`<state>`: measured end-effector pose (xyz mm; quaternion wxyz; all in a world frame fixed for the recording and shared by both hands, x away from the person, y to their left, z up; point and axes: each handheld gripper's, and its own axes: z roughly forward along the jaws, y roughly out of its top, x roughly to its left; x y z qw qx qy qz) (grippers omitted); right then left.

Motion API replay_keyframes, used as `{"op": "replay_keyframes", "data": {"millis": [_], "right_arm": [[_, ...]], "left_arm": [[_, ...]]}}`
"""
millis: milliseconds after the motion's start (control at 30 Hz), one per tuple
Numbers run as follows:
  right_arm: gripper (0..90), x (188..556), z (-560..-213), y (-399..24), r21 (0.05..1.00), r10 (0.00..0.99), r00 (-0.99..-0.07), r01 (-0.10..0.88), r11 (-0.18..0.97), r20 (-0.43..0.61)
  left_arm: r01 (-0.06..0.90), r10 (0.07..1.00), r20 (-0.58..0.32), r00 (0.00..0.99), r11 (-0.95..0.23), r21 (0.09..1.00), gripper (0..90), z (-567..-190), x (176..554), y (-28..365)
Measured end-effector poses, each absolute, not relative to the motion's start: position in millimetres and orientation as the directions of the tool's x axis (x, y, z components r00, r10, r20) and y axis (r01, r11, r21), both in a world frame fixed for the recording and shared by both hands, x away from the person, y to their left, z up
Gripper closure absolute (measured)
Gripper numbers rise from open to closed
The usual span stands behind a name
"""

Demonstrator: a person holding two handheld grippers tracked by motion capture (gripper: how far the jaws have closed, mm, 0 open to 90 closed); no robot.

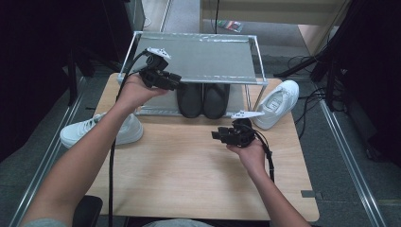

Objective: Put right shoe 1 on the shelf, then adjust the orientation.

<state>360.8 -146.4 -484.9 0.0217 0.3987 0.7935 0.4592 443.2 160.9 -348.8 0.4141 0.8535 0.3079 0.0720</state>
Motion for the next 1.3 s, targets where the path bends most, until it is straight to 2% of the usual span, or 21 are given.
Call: {"op": "replay_keyframes", "data": {"millis": [233,400,700,933,1300], "right_arm": [[57.3,335.2,-483.7,-163.4,0.779,0.625,-0.723,0.560,0.282,0.293],[52.8,325.6,-474.8,-172.8,0.794,0.623,-0.724,0.549,0.260,0.296],[50.1,310.7,-468.3,-182.8,0.810,0.604,-0.750,0.515,0.279,0.269],[49.8,310.8,-469.7,-194.4,0.809,0.626,-0.730,0.527,0.262,0.272],[49.7,315.6,-472.2,-185.1,0.800,0.612,-0.747,0.521,0.299,0.258]], "left_arm": [[0.479,0.575,-0.151,0.804,-0.477,0.737,42.8,-356.9,419.2,165.2],[0.478,0.570,-0.159,0.806,-0.469,0.743,41.4,-364.2,401.8,167.2],[0.490,0.573,-0.165,0.803,-0.477,0.729,40.0,-386.5,373.8,174.6],[0.501,0.574,-0.175,0.800,-0.479,0.721,39.7,-406.8,356.0,180.9],[0.540,0.604,-0.198,0.772,-0.459,0.705,40.1,-428.4,346.3,197.4]]}}
